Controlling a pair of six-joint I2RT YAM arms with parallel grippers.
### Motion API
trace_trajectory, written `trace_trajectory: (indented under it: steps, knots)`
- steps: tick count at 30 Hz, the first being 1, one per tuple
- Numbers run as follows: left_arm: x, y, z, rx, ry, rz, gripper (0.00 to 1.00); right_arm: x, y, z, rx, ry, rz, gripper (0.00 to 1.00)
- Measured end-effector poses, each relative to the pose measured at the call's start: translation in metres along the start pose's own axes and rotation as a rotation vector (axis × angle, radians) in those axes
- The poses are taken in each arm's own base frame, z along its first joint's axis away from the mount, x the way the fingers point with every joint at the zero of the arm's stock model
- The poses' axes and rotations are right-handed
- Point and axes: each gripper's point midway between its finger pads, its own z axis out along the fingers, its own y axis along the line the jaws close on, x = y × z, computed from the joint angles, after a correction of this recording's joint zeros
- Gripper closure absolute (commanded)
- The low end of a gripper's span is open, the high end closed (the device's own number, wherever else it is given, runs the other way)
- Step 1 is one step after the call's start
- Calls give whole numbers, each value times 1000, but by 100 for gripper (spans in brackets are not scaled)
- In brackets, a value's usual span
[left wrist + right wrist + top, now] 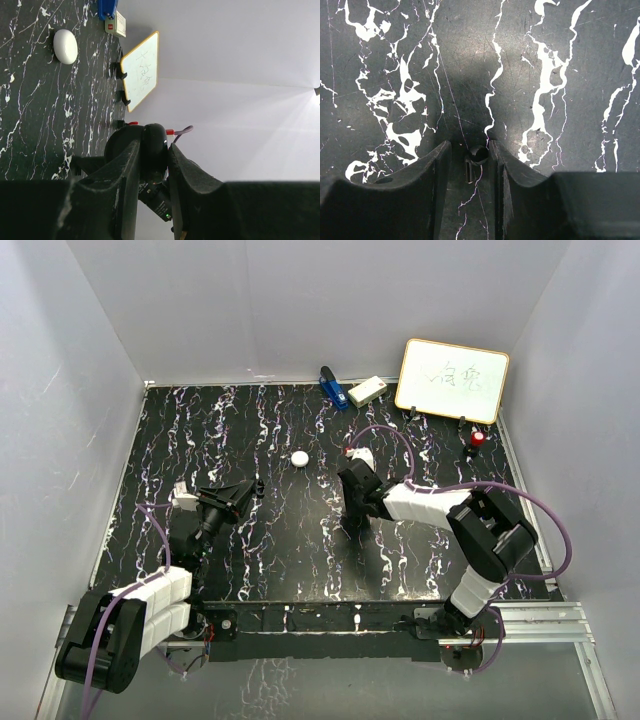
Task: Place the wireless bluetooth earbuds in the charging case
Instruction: Pick up the earbud from the center of the board.
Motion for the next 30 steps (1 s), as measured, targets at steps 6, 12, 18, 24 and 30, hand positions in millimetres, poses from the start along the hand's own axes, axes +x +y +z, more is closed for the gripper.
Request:
trace_trajectory:
  steps: [6, 12, 18, 24, 30]
  knots:
    - [0, -1, 0, 3, 0, -3, 100, 1, 0, -1, 5, 10, 12, 67]
    - [0, -1, 0, 2, 0, -3, 100, 2, -1, -1, 11, 13, 22, 71]
    - [1, -1, 0, 3, 3, -5, 100, 2, -2, -1, 18, 14, 30, 75]
    - [1, -1, 0, 3, 4, -6, 100, 2, -2, -1, 20, 15, 33, 83]
    - [1, -1, 0, 2, 7, -6, 100, 3, -2, -1, 20, 16, 34, 92]
